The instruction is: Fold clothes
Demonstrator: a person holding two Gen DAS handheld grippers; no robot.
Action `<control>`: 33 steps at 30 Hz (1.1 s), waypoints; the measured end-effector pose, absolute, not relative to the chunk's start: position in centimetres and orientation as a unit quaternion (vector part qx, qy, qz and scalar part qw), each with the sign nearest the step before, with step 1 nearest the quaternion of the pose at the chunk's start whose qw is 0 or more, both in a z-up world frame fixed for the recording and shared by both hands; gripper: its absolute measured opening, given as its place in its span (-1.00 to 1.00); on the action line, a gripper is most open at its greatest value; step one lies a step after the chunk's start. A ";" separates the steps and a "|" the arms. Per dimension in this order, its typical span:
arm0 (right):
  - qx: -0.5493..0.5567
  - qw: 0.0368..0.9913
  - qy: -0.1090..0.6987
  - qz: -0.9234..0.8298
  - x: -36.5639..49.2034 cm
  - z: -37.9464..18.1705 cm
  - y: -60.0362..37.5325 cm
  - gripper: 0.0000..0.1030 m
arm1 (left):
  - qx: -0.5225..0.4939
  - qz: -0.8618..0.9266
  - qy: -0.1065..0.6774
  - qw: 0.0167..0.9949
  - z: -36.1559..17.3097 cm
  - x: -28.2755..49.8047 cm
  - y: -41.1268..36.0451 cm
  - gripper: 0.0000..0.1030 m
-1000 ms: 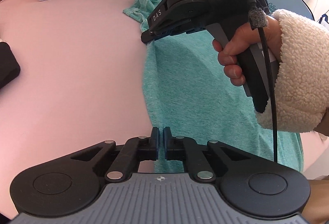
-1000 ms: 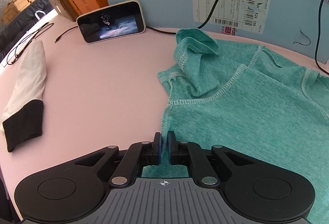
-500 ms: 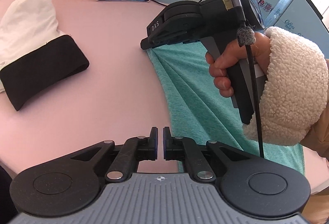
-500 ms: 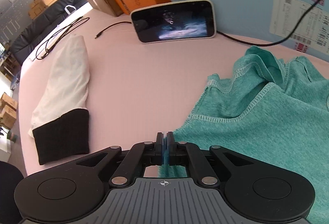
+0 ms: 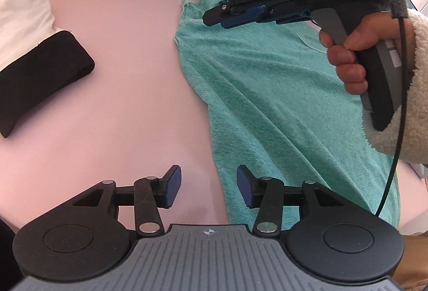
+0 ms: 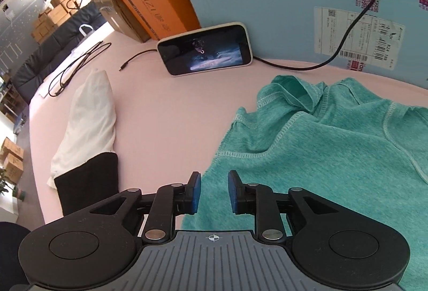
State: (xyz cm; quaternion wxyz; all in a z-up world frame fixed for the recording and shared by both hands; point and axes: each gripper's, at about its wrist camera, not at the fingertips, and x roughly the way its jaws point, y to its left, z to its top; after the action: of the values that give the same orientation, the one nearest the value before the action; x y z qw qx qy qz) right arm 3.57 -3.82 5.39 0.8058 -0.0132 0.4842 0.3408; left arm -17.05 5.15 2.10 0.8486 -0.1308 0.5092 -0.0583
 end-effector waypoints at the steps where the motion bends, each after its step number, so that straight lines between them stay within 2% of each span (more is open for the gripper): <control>1: -0.017 0.801 0.486 0.348 3.2 5.6 -4.1 -0.55 | -0.131 -0.063 0.510 0.848 2.1 -17.1 5.0 -0.15; 2: -0.023 0.794 0.490 0.358 2.6 5.7 -4.3 -0.55 | -0.133 -0.069 0.510 0.847 2.2 -17.3 4.9 -0.14; 4: -0.036 0.778 0.500 0.380 1.5 6.0 -4.5 -0.55 | -0.133 -0.079 0.509 0.847 2.3 -17.6 4.7 0.06; 6: -0.044 0.754 0.514 0.407 0.1 6.0 -4.7 -0.55 | -0.124 -0.081 0.511 0.847 2.5 -18.0 4.5 0.17; 12: -0.139 0.716 0.530 0.432 -4.7 4.9 -5.2 -0.55 | -0.128 -0.077 0.526 0.837 2.2 -19.3 4.5 0.26; 16: -0.195 0.730 0.514 0.406 -6.7 4.2 -6.1 -0.55 | -0.133 -0.079 0.531 0.833 1.9 -19.7 4.3 0.40; 18: -0.208 0.733 0.514 0.394 -7.0 3.5 -6.4 -0.55 | -0.128 -0.082 0.532 0.833 2.0 -19.6 4.0 0.40; 20: -0.212 0.738 0.509 0.389 -7.1 3.0 -6.8 -0.64 | -0.124 -0.087 0.532 0.833 2.1 -19.5 3.7 0.41; 21: -0.214 0.742 0.505 0.385 -7.2 3.1 -7.0 -0.89 | -0.122 -0.089 0.533 0.833 2.1 -19.5 3.5 0.41; 22: -0.216 0.746 0.503 0.379 -7.1 3.1 -7.3 -0.97 | -0.121 -0.090 0.534 0.832 2.0 -19.4 3.4 0.41; 33: -0.181 0.786 0.519 0.283 -5.6 4.9 -14.4 -0.98 | -0.114 -0.099 0.541 0.828 1.9 -18.5 2.9 0.46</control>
State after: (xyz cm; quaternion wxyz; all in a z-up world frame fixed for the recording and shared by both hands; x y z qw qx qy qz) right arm -5.58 -14.37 4.91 0.7862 -0.1807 0.5188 0.2831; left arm -18.52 2.86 1.90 0.8277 -0.1140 0.5405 -0.0991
